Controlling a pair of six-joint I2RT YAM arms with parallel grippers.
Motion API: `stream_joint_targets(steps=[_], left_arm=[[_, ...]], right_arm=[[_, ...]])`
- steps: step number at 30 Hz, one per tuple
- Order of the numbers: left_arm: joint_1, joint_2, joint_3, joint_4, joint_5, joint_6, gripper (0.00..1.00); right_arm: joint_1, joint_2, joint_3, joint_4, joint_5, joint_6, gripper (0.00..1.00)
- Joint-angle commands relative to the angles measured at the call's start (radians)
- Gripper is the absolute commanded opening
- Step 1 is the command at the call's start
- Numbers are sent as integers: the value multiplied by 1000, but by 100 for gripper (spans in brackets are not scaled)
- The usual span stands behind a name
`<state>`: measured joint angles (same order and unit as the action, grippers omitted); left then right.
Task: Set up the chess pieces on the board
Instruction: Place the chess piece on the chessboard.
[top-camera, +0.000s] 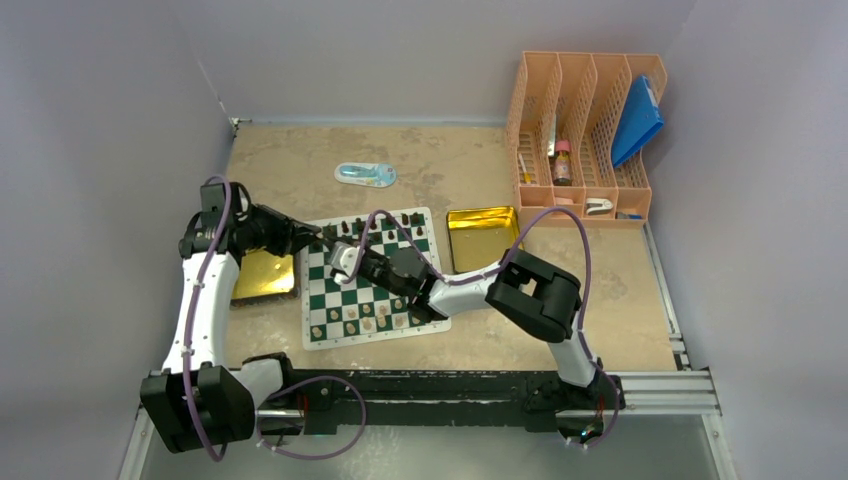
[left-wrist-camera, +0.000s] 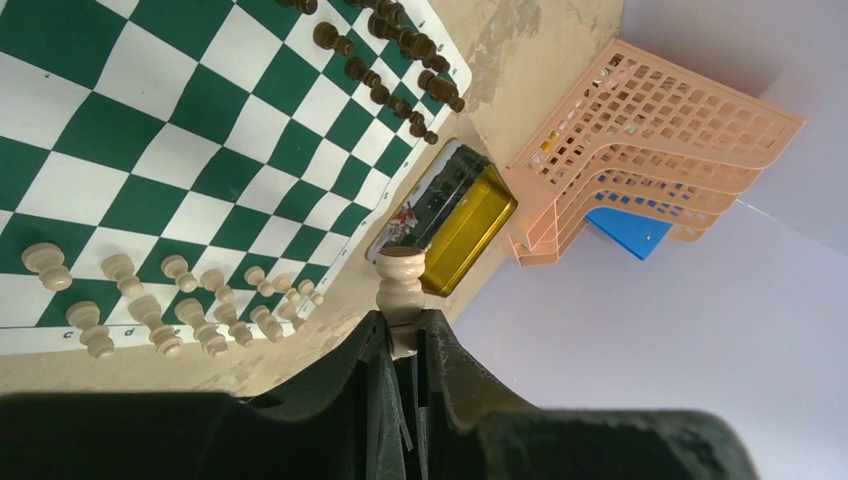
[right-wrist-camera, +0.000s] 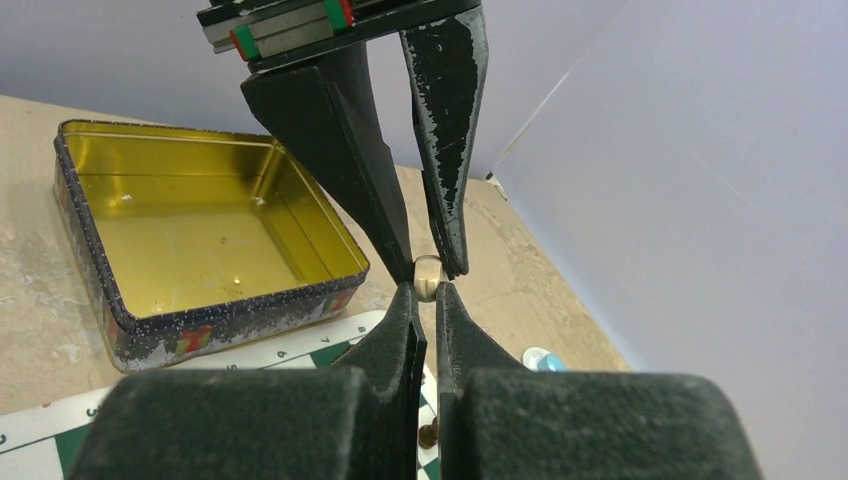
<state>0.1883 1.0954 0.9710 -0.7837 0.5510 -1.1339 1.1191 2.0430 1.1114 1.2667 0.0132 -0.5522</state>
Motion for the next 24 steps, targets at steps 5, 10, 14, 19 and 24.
stream_joint_targets(steps=[5,10,14,19,24], left_arm=[[-17,-33,49,-106,31,-10,27],[-18,-29,61,-121,23,-9,33],[-17,-31,69,-117,-17,3,41],[-18,-57,51,-7,-177,65,55],[-18,-46,74,122,-247,148,61]], right_arm=[[-11,-56,-52,153,53,80,0],[-10,-65,-88,166,91,139,0],[-10,-93,-117,144,140,196,0],[-10,-190,-98,-110,198,357,0],[-10,-312,-79,-411,161,539,0]])
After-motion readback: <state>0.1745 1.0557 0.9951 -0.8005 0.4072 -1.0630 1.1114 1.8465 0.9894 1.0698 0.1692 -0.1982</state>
